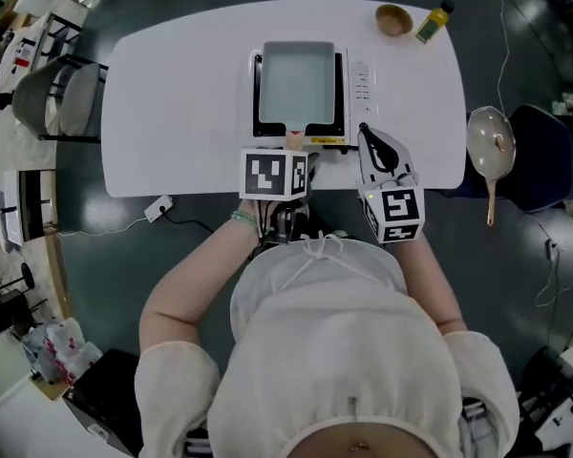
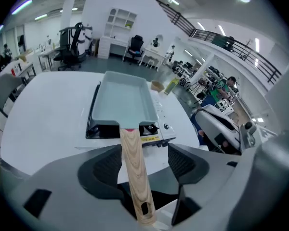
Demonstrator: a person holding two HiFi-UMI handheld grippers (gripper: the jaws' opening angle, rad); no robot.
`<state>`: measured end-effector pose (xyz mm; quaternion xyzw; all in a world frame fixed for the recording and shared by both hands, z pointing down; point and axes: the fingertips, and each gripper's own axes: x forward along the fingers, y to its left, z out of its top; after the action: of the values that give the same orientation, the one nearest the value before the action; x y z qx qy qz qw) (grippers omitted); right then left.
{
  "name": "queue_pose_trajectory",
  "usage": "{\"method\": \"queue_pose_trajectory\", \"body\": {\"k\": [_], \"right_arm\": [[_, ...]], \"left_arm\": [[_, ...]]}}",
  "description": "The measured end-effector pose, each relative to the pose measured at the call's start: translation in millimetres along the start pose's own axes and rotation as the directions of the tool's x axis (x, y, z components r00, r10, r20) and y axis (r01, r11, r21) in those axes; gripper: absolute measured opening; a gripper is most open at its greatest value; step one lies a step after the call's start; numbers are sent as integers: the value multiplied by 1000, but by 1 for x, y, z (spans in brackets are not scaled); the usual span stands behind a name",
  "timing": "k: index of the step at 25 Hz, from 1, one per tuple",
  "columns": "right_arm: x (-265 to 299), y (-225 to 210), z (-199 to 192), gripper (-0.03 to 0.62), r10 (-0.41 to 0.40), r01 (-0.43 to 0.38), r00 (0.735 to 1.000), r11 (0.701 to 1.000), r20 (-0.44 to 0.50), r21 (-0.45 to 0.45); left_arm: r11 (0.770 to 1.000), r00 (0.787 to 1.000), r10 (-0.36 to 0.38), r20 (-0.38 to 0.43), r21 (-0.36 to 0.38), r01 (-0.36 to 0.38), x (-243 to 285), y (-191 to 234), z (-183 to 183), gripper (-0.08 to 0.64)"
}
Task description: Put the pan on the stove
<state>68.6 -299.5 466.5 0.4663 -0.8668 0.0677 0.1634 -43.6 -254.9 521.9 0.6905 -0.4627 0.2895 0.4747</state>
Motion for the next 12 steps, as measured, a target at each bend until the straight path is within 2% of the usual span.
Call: {"method": "queue_pose_trajectory", "body": {"k": [2, 5, 8, 12], "right_arm": [[-2, 6, 7, 6, 1, -1, 1000, 1000, 13, -13], [-1, 14, 19, 6, -2, 4, 999, 999, 38, -42], [1, 21, 34, 6, -12, 16, 997, 998, 70, -62], [3, 26, 47, 6, -38, 46, 994, 996, 105, -70]], "left_arm": [[998, 998, -21, 53, 52, 19, -14, -4, 9, 294], [992, 991, -72, 115, 108, 60, -29, -9, 23, 164], [987, 982, -65, 175, 158, 37, -43, -3, 35, 49], [973, 964, -58, 259, 232, -4, -60, 10, 52, 23]]}}
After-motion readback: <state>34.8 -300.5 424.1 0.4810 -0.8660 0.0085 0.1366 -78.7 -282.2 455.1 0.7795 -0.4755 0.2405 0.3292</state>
